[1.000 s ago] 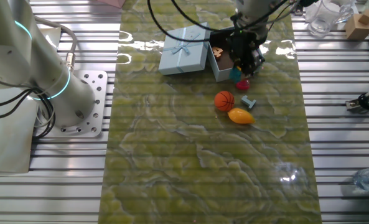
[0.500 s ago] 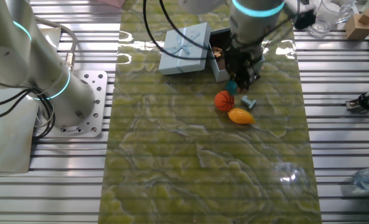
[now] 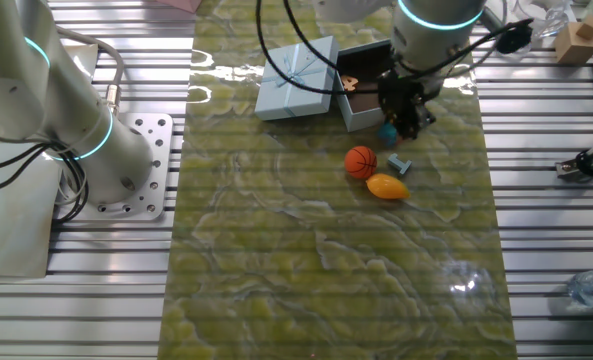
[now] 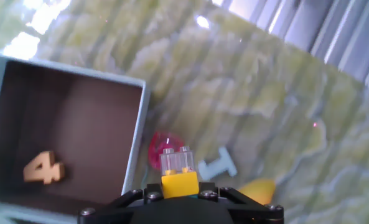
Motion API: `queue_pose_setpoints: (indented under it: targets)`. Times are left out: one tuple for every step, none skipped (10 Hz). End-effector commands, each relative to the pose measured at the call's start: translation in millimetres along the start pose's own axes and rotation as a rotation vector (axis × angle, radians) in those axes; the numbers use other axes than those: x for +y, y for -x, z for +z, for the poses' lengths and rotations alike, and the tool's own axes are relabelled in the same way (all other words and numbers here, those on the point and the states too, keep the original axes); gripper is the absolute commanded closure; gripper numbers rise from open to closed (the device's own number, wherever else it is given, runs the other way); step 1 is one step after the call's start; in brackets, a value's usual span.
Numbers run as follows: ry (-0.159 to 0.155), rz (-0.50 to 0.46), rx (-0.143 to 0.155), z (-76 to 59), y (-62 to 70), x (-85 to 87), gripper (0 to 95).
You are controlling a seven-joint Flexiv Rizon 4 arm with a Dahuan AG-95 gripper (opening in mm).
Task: Take everything out of the gift box
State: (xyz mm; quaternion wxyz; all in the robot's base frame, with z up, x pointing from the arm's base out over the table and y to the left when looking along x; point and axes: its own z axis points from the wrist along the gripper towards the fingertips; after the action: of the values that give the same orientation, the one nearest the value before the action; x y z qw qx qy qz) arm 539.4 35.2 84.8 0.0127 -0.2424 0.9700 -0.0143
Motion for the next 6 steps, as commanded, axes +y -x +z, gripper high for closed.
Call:
queue_pose_setpoints:
  targets:
    - [-0.003, 0.030, -0.013, 2.0, -0.7, -3.8, 95.0]
    - [-0.013, 0.026, -0.028, 5.7, 5.2, -5.7, 95.0]
    - [-0.022, 0.021, -0.050, 10.0, 11.4, -7.8, 95.0]
    - [-0.021, 0.018, -0.054, 11.8, 11.7, -8.7, 95.0]
    - [-0.013, 0.028, -0.045, 13.2, 9.2, -9.4, 95.0]
    - [-0.009, 0.030, -0.044, 16.6, 7.1, -9.7, 95.0]
